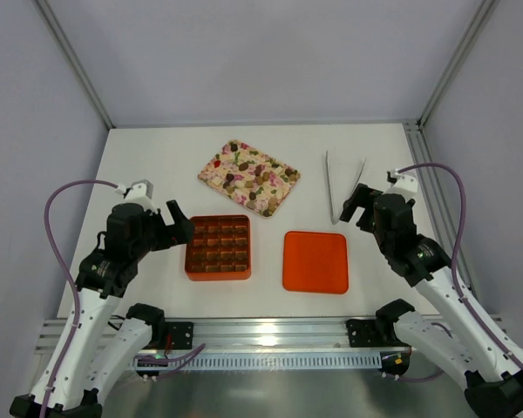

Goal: Pack the chocolate

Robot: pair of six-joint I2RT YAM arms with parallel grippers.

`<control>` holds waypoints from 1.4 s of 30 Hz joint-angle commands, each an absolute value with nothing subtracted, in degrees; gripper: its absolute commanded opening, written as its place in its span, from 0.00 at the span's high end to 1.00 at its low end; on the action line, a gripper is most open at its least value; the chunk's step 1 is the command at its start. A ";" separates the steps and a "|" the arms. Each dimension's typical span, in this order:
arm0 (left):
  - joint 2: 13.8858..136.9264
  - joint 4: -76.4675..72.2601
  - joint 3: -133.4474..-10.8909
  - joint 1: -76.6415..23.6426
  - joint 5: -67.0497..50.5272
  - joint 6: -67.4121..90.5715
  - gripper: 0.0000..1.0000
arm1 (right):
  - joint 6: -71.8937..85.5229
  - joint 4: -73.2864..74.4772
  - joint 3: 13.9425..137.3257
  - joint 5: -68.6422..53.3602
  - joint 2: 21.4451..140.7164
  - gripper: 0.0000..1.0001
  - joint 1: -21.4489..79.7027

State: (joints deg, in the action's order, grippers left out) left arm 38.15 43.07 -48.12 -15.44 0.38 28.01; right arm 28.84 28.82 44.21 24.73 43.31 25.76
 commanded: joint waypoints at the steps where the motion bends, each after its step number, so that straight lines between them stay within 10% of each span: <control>1: 38.23 40.60 -48.08 -15.12 0.35 27.33 0.00 | 27.95 29.09 47.72 24.52 44.99 0.00 25.75; 42: 37.26 40.52 -47.99 -15.21 0.18 27.16 0.00 | 21.36 31.73 80.59 12.04 105.64 0.00 11.78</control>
